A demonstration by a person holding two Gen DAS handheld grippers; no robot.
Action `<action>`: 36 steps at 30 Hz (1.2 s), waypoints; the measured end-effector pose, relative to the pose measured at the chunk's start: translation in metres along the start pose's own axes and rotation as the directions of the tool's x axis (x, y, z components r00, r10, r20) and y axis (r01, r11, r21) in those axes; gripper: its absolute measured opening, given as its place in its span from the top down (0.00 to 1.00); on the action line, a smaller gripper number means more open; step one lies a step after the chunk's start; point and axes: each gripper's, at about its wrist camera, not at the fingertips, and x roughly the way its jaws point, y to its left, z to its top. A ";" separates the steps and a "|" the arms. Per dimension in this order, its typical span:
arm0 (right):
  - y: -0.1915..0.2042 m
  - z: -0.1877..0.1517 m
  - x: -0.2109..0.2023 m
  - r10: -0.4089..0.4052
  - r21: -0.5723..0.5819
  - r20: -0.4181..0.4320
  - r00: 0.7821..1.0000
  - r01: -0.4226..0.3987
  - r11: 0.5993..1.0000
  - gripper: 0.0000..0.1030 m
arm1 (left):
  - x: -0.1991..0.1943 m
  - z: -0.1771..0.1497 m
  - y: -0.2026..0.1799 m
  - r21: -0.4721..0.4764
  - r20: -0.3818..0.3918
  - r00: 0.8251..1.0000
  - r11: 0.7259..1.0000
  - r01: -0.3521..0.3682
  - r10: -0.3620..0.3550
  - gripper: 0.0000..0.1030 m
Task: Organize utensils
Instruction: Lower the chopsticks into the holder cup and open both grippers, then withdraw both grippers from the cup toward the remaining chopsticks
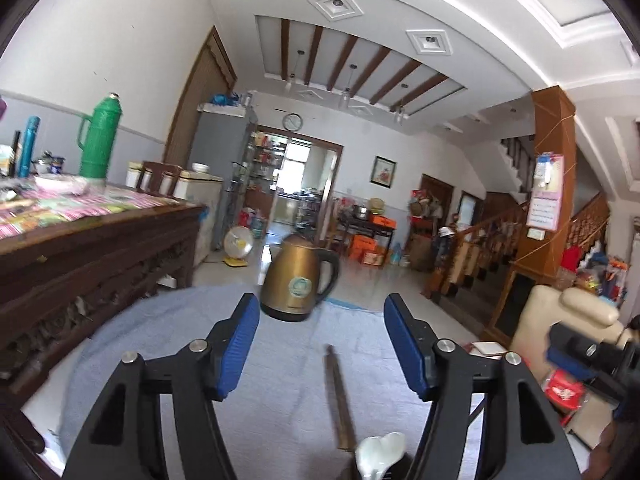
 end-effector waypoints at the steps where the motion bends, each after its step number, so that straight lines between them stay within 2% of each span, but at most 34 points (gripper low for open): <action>1: -0.005 0.002 -0.003 -0.030 0.005 0.013 0.999 0.030 1.000 0.44 | 0.000 0.000 0.004 0.002 -0.006 1.000 1.000 -0.010 0.010 0.33; 7: -0.048 0.010 -0.012 -0.130 0.123 0.033 0.991 0.125 0.985 0.45 | 0.004 -0.005 0.042 -0.021 -0.086 0.989 0.992 -0.122 0.120 0.27; 10: -0.066 0.013 -0.013 -0.164 0.166 0.021 0.986 0.159 0.973 0.48 | 0.015 -0.014 0.058 -0.029 -0.159 0.973 0.984 -0.176 0.170 0.27; 15: -0.085 0.011 -0.008 -0.198 0.207 -0.032 0.980 0.200 0.958 0.52 | 0.040 -0.033 0.069 -0.012 -0.317 0.924 0.973 -0.229 0.213 0.27; 17: -0.087 0.010 -0.006 -0.196 0.209 -0.049 0.979 0.202 0.957 0.53 | 0.044 -0.038 0.065 0.017 -0.337 0.911 0.969 -0.247 0.238 0.27; 21: -0.089 0.005 0.001 -0.200 0.198 -0.085 0.976 0.213 0.957 0.53 | 0.044 -0.044 0.056 0.085 -0.337 0.899 0.960 -0.266 0.279 0.27; 26: -0.090 -0.002 0.010 -0.210 0.191 -0.133 0.969 0.233 0.954 0.53 | 0.042 -0.045 0.056 0.114 -0.343 0.885 0.949 -0.295 0.316 0.27; 36: -0.097 -0.018 0.036 -0.224 0.200 -0.260 0.939 0.280 0.939 0.53 | 0.046 -0.044 0.057 0.152 -0.363 0.859 0.932 -0.329 0.362 0.26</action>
